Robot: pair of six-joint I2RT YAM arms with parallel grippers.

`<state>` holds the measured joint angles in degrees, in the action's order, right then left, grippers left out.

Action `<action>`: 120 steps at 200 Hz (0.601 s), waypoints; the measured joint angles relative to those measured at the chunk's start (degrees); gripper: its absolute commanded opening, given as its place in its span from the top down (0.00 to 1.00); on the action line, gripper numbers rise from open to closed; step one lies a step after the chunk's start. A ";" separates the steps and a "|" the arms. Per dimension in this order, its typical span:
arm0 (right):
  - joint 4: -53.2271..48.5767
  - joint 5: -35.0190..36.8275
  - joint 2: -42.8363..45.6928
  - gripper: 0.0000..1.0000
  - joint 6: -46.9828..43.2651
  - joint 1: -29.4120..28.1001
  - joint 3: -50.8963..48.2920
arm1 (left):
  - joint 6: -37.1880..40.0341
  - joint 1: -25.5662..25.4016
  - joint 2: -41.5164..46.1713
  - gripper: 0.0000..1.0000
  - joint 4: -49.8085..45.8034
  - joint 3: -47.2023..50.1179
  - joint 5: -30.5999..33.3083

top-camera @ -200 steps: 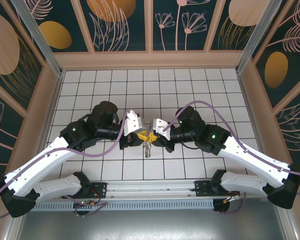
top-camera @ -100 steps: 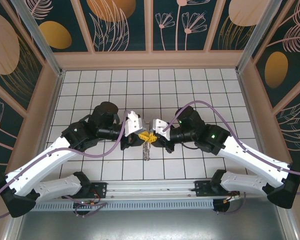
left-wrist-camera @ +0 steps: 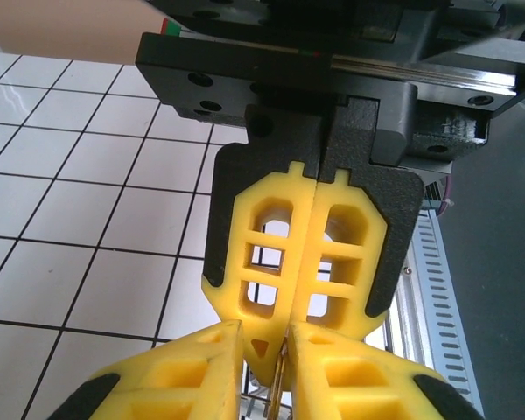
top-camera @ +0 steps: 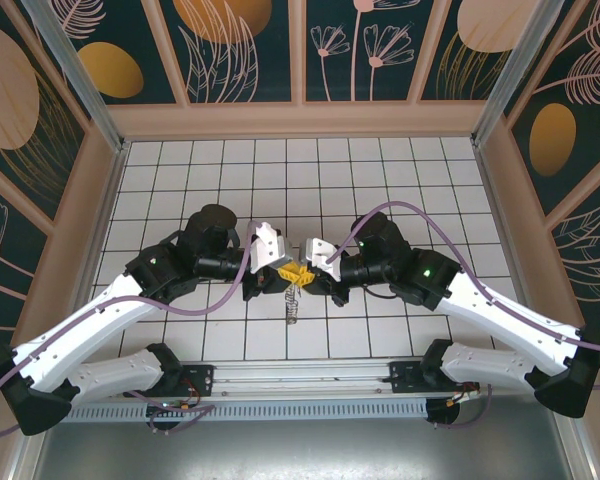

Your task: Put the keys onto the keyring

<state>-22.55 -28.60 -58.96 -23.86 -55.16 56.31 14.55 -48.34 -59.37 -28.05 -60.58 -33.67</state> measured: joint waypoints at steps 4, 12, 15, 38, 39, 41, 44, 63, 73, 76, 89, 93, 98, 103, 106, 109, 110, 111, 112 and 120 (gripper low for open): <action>0.02 0.02 0.00 1.00 0.00 0.00 0.00 | -0.13 0.00 0.02 0.92 0.00 0.00 -0.11; 0.02 0.04 0.00 1.00 0.00 0.09 0.00 | -0.52 0.00 0.09 0.99 -0.02 0.07 -0.42; 0.00 0.04 0.00 1.00 0.00 0.11 0.00 | -0.02 0.00 0.09 1.00 0.00 0.07 -0.55; -0.02 0.02 0.37 1.00 0.04 0.11 0.00 | -0.26 0.00 0.17 1.00 0.52 0.22 -1.27; -0.02 0.02 0.39 1.00 0.04 0.11 0.00 | -0.26 0.00 0.20 1.00 0.61 0.24 -1.29; -0.04 0.04 0.46 1.00 0.04 0.11 0.00 | -0.26 0.00 0.20 1.00 0.66 0.26 -1.31; -0.04 0.04 0.52 1.00 0.04 0.11 0.00 | -0.28 0.00 0.24 1.00 0.81 0.31 -1.44; -0.02 0.04 0.96 1.00 0.04 0.11 0.00 | -0.48 0.00 0.79 1.00 1.97 0.90 -1.79; 0.02 0.02 1.18 1.00 0.00 0.11 0.00 | -0.85 0.00 1.42 1.00 3.02 1.57 -1.84; 0.07 0.02 1.25 1.00 -0.02 0.11 0.00 | -0.92 0.00 1.70 1.00 3.50 1.88 -1.81; 0.96 0.04 2.01 0.96 -0.04 0.09 -0.52 | -1.81 0.00 3.04 1.00 6.05 3.48 -1.79; 1.40 0.02 2.36 0.94 -0.02 0.09 -0.85 | -2.38 0.00 3.50 1.00 7.17 4.13 -1.86; 2.23 0.04 2.93 0.91 0.11 0.09 -1.38 | -2.95 0.00 4.20 1.00 8.81 5.18 -1.90; 2.89 0.09 3.45 0.89 0.15 0.09 -1.88 | -3.41 -0.02 4.81 1.00 10.47 6.21 -1.92; 3.26 0.04 3.76 0.87 0.35 0.09 -2.23 | -3.98 -0.07 5.18 1.00 11.65 6.93 -2.05; 3.69 0.07 4.04 0.86 0.17 0.09 -2.54 | -4.24 -0.07 5.51 1.00 12.68 7.56 -2.08; 3.82 0.07 4.17 0.86 0.31 0.09 -2.69 | -4.33 -0.07 5.60 1.00 12.90 7.72 -2.10; 3.89 0.07 4.24 0.85 0.42 0.09 -2.75 | -4.57 -0.09 5.75 1.00 13.42 8.02 -2.12; 3.98 0.04 4.33 0.85 0.50 0.09 -2.84 | -4.70 -0.11 5.81 1.00 13.66 8.17 -2.12; 4.63 0.07 5.09 0.82 0.55 0.09 -3.56 | -5.73 -0.09 6.49 1.00 15.89 9.73 -2.12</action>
<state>-17.91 -28.53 -53.87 -23.31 -55.07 52.75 8.82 -48.42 -52.88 -12.16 -50.85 -35.79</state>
